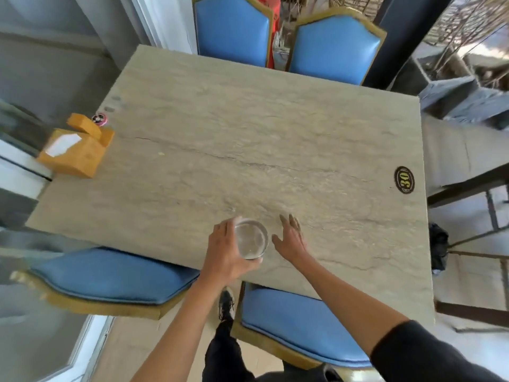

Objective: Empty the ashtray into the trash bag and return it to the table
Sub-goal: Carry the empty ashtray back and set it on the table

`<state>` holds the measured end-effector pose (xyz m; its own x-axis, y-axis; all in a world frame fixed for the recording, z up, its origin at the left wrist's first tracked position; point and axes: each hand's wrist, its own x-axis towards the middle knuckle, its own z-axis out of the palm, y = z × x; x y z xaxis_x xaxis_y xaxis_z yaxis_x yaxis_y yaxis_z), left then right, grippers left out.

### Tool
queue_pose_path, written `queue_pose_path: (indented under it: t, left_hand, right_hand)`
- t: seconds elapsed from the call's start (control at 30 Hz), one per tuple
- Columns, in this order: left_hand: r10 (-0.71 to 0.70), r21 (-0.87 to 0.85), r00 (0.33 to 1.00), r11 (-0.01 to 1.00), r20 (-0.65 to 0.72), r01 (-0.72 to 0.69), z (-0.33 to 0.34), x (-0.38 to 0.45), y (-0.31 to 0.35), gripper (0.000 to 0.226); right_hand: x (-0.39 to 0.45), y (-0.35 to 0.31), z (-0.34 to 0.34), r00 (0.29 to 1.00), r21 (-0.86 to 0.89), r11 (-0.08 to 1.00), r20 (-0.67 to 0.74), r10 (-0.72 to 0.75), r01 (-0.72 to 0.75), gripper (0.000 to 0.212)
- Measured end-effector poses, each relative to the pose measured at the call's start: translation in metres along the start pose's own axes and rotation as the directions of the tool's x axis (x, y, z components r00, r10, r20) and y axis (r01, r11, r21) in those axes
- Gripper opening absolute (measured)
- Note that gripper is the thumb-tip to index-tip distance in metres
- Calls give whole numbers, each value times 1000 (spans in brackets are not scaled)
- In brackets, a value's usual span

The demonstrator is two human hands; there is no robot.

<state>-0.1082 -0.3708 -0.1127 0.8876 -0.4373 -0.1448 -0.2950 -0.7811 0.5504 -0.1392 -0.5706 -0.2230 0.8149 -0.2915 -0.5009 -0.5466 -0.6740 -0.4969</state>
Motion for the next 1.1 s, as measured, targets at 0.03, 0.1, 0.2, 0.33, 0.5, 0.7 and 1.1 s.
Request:
queue_pose_path:
  t: [0.03, 0.1, 0.2, 0.33, 0.5, 0.7, 1.1]
  left_hand:
    - [16, 9, 1000, 1000, 17, -16, -2, 11, -8, 104]
    - [38, 24, 998, 999, 58, -40, -5, 30, -23, 106]
    - [67, 28, 992, 997, 108, -70, -7, 56, -44, 104]
    - [92, 42, 985, 994, 145, -99, -3, 95, -69, 106]
    - [89, 36, 985, 995, 146, -95, 8, 147, -84, 107]
    - [114, 26, 983, 993, 143, -119, 24, 198, -87, 106]
    - [91, 47, 996, 995, 18, -92, 49, 270, -91, 105]
  right_hand:
    - [6, -5, 3, 999, 2, 1000, -15, 30, -30, 79]
    - [17, -13, 10, 996, 7, 996, -39, 84, -84, 81]
    - [33, -28, 20, 985, -43, 987, -86, 150, -154, 79]
    - [62, -45, 25, 970, -23, 981, -157, 186, -192, 74]
    - [100, -52, 23, 951, 29, 976, -218, 219, -218, 70]
    - [132, -59, 27, 897, 57, 948, -312, 314, -312, 63]
    - [138, -68, 34, 827, 48, 915, -411, 384, -400, 59]
